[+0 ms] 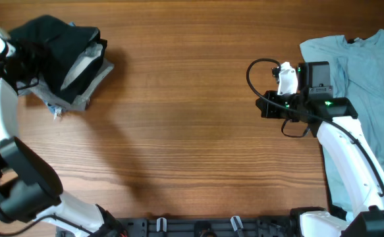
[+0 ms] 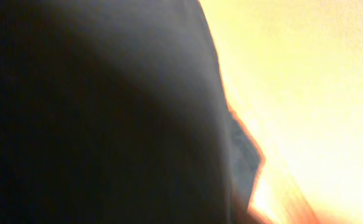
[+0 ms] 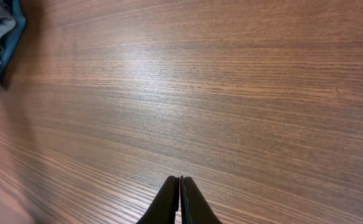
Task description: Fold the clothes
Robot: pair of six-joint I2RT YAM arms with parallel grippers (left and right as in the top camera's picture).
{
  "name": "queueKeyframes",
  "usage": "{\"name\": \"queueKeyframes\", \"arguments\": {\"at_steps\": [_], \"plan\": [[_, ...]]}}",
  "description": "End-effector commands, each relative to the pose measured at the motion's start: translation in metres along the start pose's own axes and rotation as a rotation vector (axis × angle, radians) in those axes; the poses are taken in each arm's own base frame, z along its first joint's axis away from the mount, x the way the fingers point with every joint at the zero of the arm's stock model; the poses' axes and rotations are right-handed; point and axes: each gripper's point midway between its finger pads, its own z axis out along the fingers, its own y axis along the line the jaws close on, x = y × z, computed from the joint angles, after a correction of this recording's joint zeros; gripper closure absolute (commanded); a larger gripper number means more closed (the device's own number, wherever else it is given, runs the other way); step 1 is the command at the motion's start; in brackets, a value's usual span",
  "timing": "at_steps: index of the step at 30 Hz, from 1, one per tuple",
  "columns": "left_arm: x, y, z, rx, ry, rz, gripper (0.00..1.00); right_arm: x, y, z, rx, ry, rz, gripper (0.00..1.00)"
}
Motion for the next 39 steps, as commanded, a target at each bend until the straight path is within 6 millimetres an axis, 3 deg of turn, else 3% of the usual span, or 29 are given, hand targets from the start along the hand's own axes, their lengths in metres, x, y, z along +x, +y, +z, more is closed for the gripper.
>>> {"name": "queueKeyframes", "arguments": {"at_steps": [1, 6, 9, 12, 15, 16, 17, 19, 22, 24, 25, 26, 28, 31, 39], "plan": [[0.013, 0.020, 0.002, -0.061, 0.063, -0.030, 0.00, -0.002, 0.007, -0.003, -0.027, -0.007, -0.003, 0.94], [0.008, 0.033, -0.043, -0.103, 0.045, -0.101, 0.00, -0.001, 0.007, -0.003, -0.026, -0.001, 0.000, 0.94], [-0.001, 0.013, -0.098, -0.079, -0.037, -0.008, 0.00, -0.001, 0.007, -0.003, -0.026, -0.001, 0.000, 0.93], [0.006, -0.014, -0.134, -0.051, -0.084, 0.086, 0.02, -0.001, 0.007, -0.003, -0.025, -0.001, 0.000, 0.93], [0.043, -0.075, -0.155, 0.126, -0.036, 0.386, 0.50, -0.003, 0.012, -0.009, -0.011, -0.026, -0.030, 0.92], [0.057, -0.092, -0.157, 0.174, -0.015, 0.484, 0.57, -0.005, 0.018, -0.013, -0.010, -0.042, -0.050, 0.91], [0.072, -0.106, -0.159, 0.212, 0.006, 0.577, 0.58, -0.007, 0.025, -0.020, -0.011, -0.063, -0.076, 0.90], [0.116, -0.134, -0.163, 0.276, 0.069, 0.779, 0.46, -0.011, 0.052, -0.039, -0.033, -0.127, -0.155, 0.89], [0.164, -0.140, -0.175, 0.142, 0.115, 0.894, 0.38, -0.014, 0.092, -0.082, -0.089, -0.259, -0.266, 0.84], [0.188, -0.137, -0.192, 0.057, 0.117, 0.898, 0.35, -0.013, 0.106, -0.112, -0.117, -0.346, -0.306, 0.62], [0.198, -0.136, -0.201, 0.050, 0.123, 0.913, 0.20, -0.012, 0.110, -0.125, -0.127, -0.385, -0.320, 0.41], [0.210, -0.138, -0.211, 0.065, 0.130, 0.944, 0.00, -0.010, 0.113, -0.136, -0.134, -0.415, -0.330, 0.00], [0.227, -0.141, -0.227, 0.105, 0.145, 0.987, 0.00, -0.002, 0.115, -0.148, -0.140, -0.436, -0.337, 0.00], [0.233, -0.149, -0.238, 0.153, 0.120, 1.011, 0.00, 0.003, 0.115, -0.154, -0.142, -0.441, -0.339, 0.00], [0.234, -0.146, -0.237, 0.143, 0.136, 1.010, 0.00, 0.001, 0.109, -0.135, -0.141, -0.372, -0.231, 0.00]]}}
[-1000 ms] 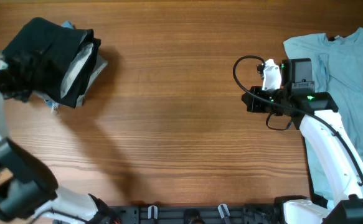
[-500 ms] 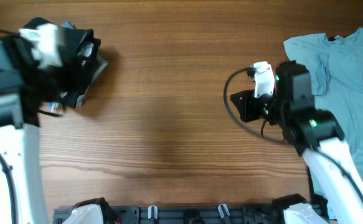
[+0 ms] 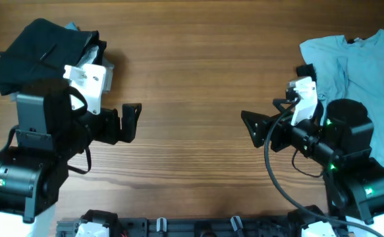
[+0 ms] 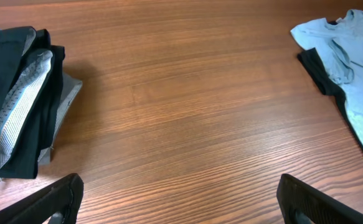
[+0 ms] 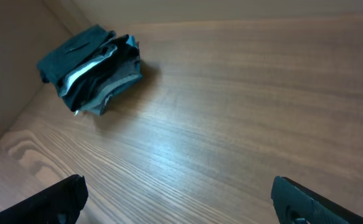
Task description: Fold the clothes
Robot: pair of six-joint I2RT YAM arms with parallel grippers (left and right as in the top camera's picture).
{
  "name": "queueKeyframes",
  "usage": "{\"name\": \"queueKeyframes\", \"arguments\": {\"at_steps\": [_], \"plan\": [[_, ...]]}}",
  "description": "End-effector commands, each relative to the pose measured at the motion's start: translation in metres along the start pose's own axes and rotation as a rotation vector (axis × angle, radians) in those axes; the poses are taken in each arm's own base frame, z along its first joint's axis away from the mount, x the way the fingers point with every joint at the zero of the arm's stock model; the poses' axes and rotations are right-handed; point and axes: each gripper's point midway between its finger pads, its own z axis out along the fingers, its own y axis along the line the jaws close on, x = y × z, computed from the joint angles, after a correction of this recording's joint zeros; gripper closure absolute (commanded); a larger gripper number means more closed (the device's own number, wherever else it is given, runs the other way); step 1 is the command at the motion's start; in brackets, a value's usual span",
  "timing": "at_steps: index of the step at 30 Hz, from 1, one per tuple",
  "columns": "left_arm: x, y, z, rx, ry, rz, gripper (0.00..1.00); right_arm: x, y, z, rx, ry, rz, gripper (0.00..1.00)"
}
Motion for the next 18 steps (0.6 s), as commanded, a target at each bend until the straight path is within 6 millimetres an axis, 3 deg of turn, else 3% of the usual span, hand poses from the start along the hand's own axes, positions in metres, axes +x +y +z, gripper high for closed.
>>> {"name": "queueKeyframes", "arguments": {"at_steps": [1, 3, 5, 8, 10, 13, 18], "plan": [[-0.001, 0.001, 0.001, -0.009, 0.004, -0.003, 0.00, 0.002, -0.006, 0.011, 0.019, 0.035, 0.050, 0.00], [-0.001, 0.001, 0.002, -0.009, 0.006, -0.004, 0.00, 0.008, -0.016, 0.018, 0.057, 0.069, 0.059, 0.00], [-0.001, 0.001, 0.002, -0.009, 0.006, -0.004, 0.00, -0.006, -0.018, 0.019, 0.069, 0.010, -0.020, 0.00], [-0.001, 0.001, 0.002, -0.009, 0.006, -0.004, 0.00, -0.042, 0.001, -0.004, 0.041, -0.198, -0.322, 0.00], [-0.001, 0.001, 0.002, -0.009, 0.006, -0.004, 0.00, -0.047, 0.009, -0.024, 0.049, -0.297, -0.458, 0.01], [-0.001, 0.001, 0.002, -0.009, 0.006, -0.004, 0.00, -0.012, 0.013, -0.051, 0.064, -0.378, -0.575, 0.00], [-0.001, 0.001, 0.002, -0.009, 0.006, -0.004, 0.00, 0.053, -0.002, -0.051, 0.066, -0.421, -0.587, 0.00]]}}
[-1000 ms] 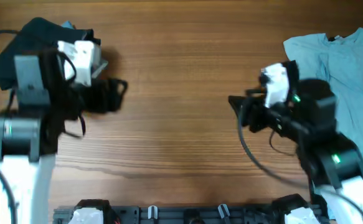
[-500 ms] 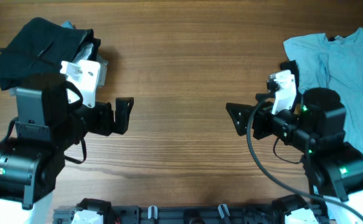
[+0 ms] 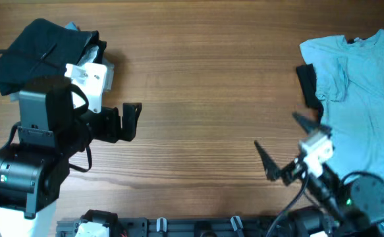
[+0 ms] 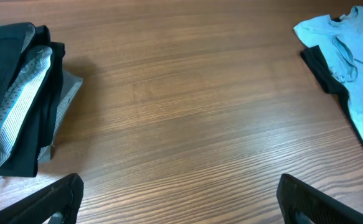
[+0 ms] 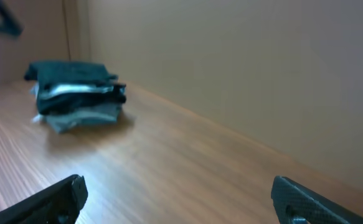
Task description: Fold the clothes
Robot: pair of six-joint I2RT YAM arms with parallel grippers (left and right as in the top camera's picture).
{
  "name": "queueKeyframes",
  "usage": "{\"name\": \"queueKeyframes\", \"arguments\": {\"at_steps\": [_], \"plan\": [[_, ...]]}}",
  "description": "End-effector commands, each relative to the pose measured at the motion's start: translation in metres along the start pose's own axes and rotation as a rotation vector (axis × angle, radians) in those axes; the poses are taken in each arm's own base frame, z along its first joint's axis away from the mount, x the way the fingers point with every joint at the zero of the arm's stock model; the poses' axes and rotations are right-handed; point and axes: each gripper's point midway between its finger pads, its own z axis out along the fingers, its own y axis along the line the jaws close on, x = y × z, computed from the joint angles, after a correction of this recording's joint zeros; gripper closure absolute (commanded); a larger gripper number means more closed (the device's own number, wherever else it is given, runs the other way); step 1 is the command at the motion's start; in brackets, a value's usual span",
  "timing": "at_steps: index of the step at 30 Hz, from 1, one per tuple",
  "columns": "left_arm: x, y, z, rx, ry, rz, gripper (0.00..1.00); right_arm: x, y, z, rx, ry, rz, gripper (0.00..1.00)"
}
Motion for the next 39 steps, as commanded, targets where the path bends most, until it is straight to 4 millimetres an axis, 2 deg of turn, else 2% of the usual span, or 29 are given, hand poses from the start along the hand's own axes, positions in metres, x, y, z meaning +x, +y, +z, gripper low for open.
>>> {"name": "queueKeyframes", "arguments": {"at_steps": [1, 5, 11, 12, 21, 24, 27, 30, 31, 37, 39], "plan": [[-0.002, 0.000, -0.002, -0.005, -0.010, -0.001, 0.00, 0.044, 0.008, -0.007, 0.018, -0.007, -0.046, 0.00], [-0.002, 0.000, -0.002, -0.005, -0.010, -0.001, 0.00, 0.087, 0.012, 0.007, 0.012, 0.025, -0.033, 0.00], [-0.002, 0.000, -0.002, -0.005, -0.010, -0.001, 0.00, 0.122, 0.008, 0.036, 0.035, -0.062, -0.062, 0.00], [-0.002, 0.000, -0.002, -0.005, -0.010, -0.001, 0.00, 0.116, 0.007, 0.037, 0.037, -0.094, -0.073, 0.00], [-0.002, 0.000, -0.002, -0.005, -0.010, -0.001, 0.00, 0.114, 0.006, 0.037, 0.043, -0.113, -0.082, 0.00], [-0.002, 0.000, -0.002, -0.005, -0.010, -0.001, 0.00, 0.079, 0.009, 0.030, 0.032, -0.257, -0.132, 0.00], [-0.002, 0.000, -0.002, -0.005, -0.010, -0.001, 0.00, 0.052, 0.006, 0.022, 0.061, -0.367, -0.175, 0.00], [-0.002, 0.000, -0.002, -0.005, -0.010, -0.001, 0.00, 0.039, 0.005, 0.016, 0.076, -0.426, -0.199, 0.00], [-0.002, 0.000, -0.002, -0.005, -0.010, -0.001, 0.00, 0.045, 0.006, 0.018, 0.076, -0.415, -0.213, 0.00], [-0.002, 0.000, -0.002, -0.005, -0.010, -0.001, 0.00, 0.111, 0.014, 0.038, 0.005, -0.155, -0.145, 0.00], [-0.002, 0.000, -0.002, -0.005, -0.010, -0.001, 0.00, 0.115, 0.016, 0.039, -0.006, -0.137, -0.132, 0.00]]}}
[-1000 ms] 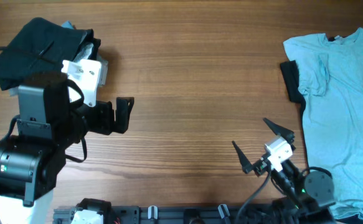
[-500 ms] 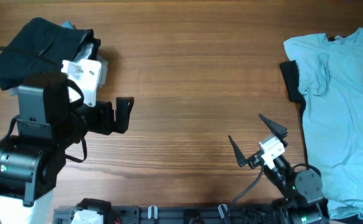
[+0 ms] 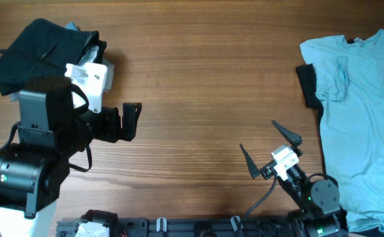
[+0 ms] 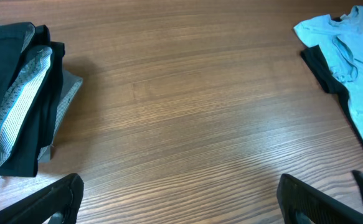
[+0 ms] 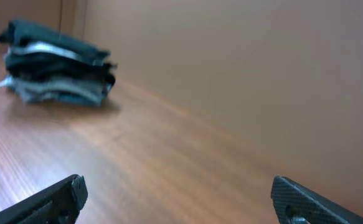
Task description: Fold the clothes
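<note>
A stack of folded dark and grey clothes (image 3: 53, 46) sits at the table's far left; it also shows in the left wrist view (image 4: 19, 99) and the right wrist view (image 5: 56, 62). A light blue T-shirt (image 3: 363, 99) lies unfolded at the right, with a dark garment (image 3: 306, 84) partly under its left edge. My left gripper (image 4: 178, 198) is open over bare wood, right of the stack and holding nothing. My right gripper (image 3: 266, 147) is open and empty near the front edge, tilted up, left of the T-shirt.
The wooden table (image 3: 198, 79) spans the view, with a plain wall behind it in the right wrist view. The left arm's bulky body (image 3: 40, 151) covers the front left. The right arm's base (image 3: 317, 197) is at the front edge, beside the T-shirt's hem.
My right arm has drawn lower toward the front edge and its gripper now sits slightly further left, still open. The left arm, the stack and the T-shirt have not moved.
First my left gripper was at the folded stack with dark cloth filling its camera, and my right gripper was shut over the table beside the T-shirt. Then both arms stood back near the front with grippers open. Since then the right arm has sunk to the front edge.
</note>
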Robot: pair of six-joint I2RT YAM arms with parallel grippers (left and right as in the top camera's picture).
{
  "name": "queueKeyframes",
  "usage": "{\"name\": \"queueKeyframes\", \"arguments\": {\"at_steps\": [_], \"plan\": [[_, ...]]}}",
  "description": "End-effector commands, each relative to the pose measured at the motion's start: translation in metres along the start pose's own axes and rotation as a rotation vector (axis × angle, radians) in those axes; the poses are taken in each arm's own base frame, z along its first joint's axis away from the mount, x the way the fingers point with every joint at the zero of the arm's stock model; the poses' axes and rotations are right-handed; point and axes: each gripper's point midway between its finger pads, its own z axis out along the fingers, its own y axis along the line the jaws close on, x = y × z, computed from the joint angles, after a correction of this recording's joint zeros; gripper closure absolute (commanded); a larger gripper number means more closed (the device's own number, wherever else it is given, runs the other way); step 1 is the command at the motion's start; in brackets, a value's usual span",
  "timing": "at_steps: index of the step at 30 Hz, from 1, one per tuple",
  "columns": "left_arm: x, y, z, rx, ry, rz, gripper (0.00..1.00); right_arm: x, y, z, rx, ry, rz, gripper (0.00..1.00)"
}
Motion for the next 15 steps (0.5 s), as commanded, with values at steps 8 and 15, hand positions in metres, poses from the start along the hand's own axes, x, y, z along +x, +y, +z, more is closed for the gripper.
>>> {"name": "queueKeyframes", "arguments": {"at_steps": [8, 15], "plan": [[-0.0022, -0.0004, -0.0019, -0.005, -0.010, -0.001, 0.00, 0.0001, 0.0045, 0.0001, -0.025, -0.002, -0.015, 0.00], [-0.0022, -0.0004, -0.0019, -0.005, -0.010, -0.001, 0.00, 0.0002, 0.0046, 0.0001, -0.026, -0.002, -0.015, 0.00]]}}
